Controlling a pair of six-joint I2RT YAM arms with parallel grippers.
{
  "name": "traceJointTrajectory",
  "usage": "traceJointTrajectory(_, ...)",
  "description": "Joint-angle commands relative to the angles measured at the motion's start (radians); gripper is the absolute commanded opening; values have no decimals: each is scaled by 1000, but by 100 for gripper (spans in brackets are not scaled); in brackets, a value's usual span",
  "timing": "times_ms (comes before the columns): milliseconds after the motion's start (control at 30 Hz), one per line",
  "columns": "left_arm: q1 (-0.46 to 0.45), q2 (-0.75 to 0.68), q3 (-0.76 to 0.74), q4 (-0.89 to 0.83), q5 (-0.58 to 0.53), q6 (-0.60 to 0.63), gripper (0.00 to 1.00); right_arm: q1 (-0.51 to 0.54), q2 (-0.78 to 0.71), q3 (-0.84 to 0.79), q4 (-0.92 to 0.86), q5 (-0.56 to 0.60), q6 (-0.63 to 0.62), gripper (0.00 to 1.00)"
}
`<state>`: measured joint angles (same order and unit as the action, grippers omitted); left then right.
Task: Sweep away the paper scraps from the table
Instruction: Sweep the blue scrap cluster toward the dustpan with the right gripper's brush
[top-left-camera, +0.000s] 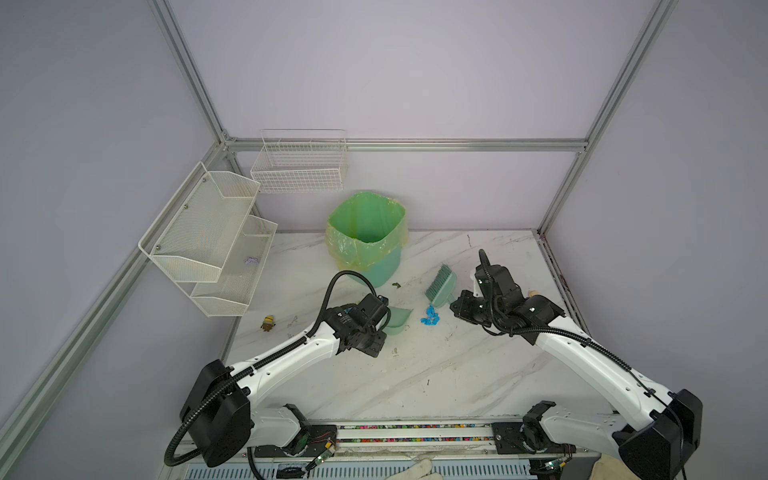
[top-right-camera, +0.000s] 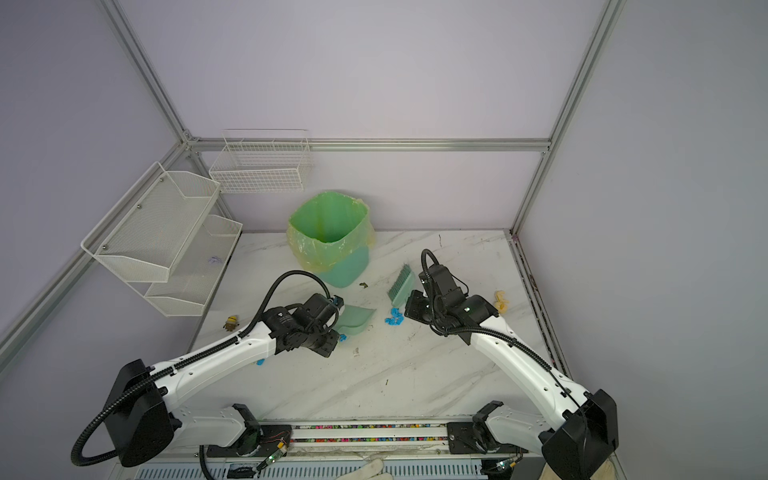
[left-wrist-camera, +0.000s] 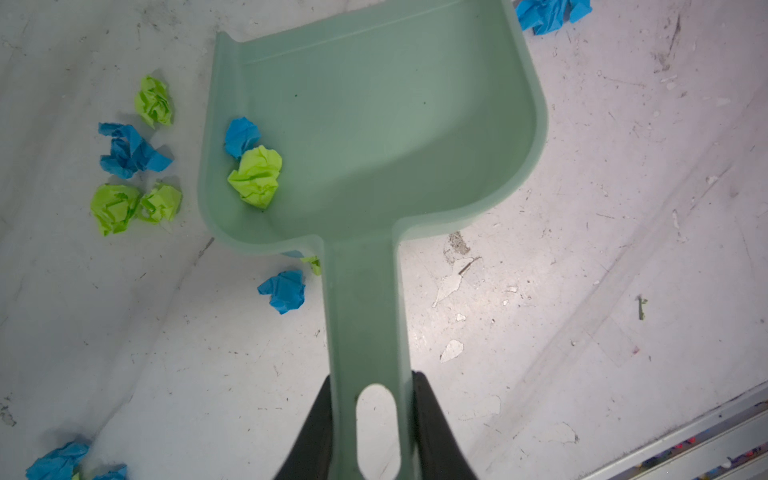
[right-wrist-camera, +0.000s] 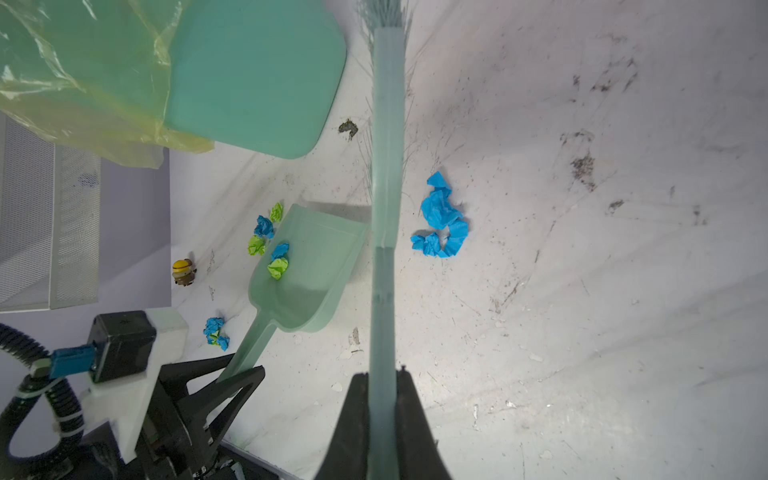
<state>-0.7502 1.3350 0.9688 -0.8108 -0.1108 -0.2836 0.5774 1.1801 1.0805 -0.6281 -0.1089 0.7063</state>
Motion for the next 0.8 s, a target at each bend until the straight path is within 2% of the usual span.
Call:
traceJointTrajectory(0, -20, -9, 118, 12, 11, 45, 0, -16, 15, 59, -77, 58, -82, 0)
traceJointTrajectory(367, -104, -50, 132, -30, 12, 25, 0, -22, 178, 202, -187, 311, -295, 0)
traceJointTrajectory(767, -225, 5, 141, -41, 19, -62, 0, -22, 333, 319, -209, 323, -463, 0)
